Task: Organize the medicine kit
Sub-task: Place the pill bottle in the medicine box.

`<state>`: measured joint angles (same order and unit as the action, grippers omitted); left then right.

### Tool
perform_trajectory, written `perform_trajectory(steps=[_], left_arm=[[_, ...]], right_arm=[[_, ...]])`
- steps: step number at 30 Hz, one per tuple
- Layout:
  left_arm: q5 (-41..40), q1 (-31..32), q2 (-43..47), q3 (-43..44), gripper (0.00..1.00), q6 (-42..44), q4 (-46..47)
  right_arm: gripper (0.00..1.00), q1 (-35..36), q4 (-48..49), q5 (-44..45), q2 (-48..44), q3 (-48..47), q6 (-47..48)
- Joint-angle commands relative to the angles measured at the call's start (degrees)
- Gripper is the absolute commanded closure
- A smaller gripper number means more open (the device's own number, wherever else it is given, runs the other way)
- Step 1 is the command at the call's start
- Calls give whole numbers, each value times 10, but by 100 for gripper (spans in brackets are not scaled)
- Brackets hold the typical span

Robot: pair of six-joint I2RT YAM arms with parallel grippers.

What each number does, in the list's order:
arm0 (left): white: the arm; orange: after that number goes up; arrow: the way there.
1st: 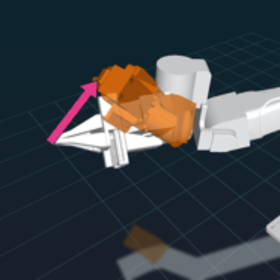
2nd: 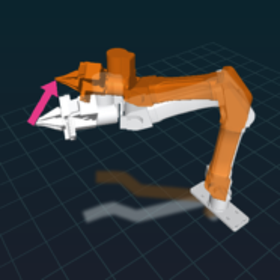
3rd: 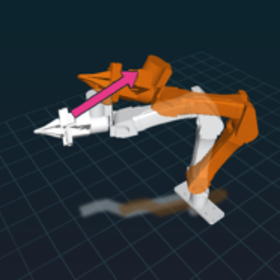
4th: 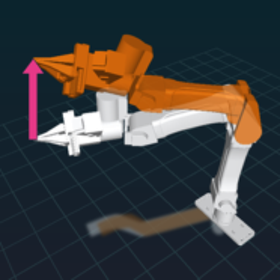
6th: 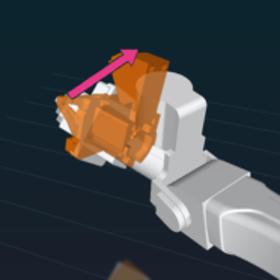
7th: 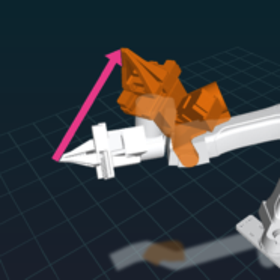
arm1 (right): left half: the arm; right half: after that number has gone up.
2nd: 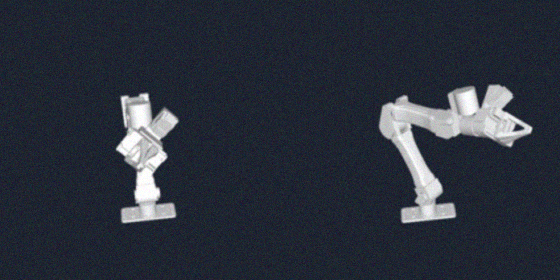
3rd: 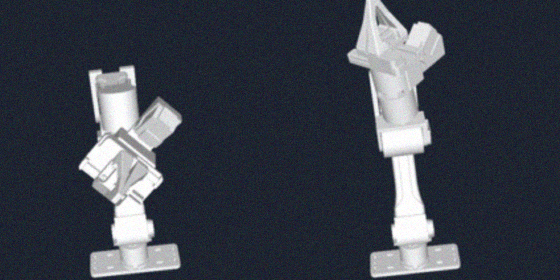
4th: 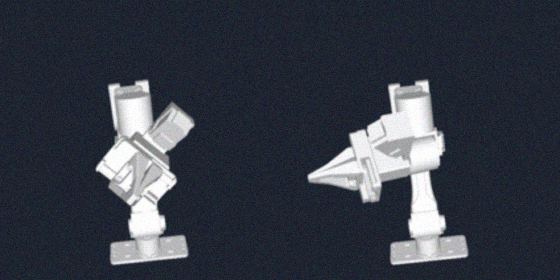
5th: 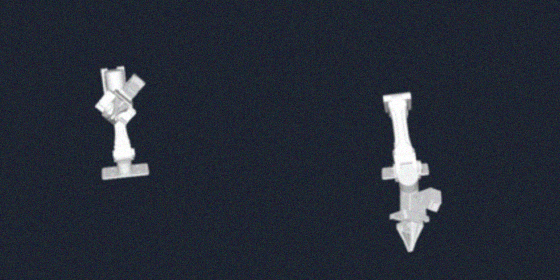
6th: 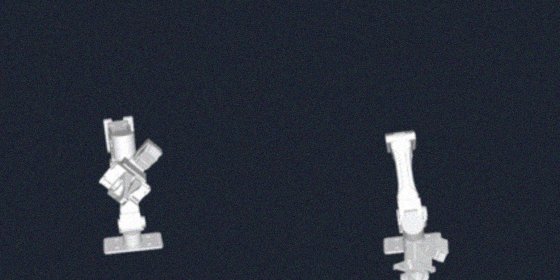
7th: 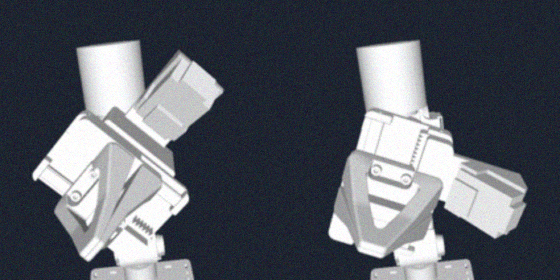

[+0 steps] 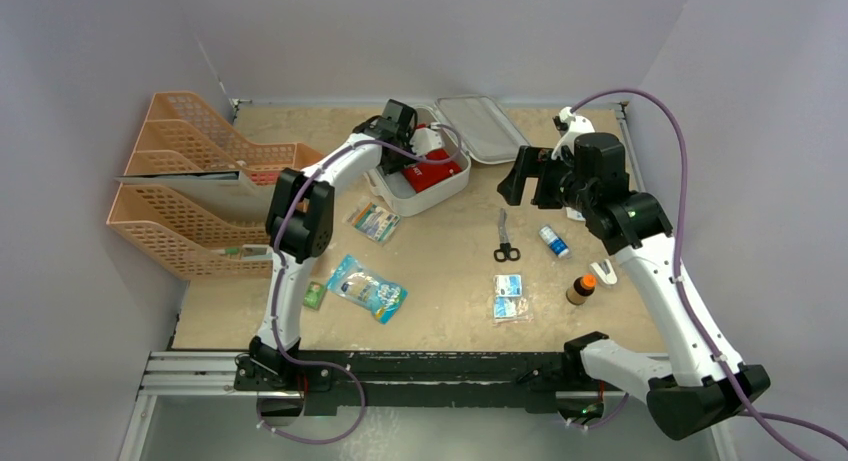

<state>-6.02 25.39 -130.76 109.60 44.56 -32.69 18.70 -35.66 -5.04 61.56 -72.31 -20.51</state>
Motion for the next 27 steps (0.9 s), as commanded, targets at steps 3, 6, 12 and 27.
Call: perform_trajectory(steps=[3, 6, 12, 27], left_arm=[[17, 1, 9, 42, 51, -42, -5], [42, 12, 35, 60, 47, -88, -25], [91, 25, 107, 70, 42, -191, -63], [263, 25, 383, -130, 21, -437, -79]], right_arm=[[1, 0, 12, 12, -3, -5, -8], [1, -1, -1, 29, 1, -3, -21], [1, 0, -35, 71, 3, 14, -29], [1, -2, -100, 205, 55, 81, -96]])
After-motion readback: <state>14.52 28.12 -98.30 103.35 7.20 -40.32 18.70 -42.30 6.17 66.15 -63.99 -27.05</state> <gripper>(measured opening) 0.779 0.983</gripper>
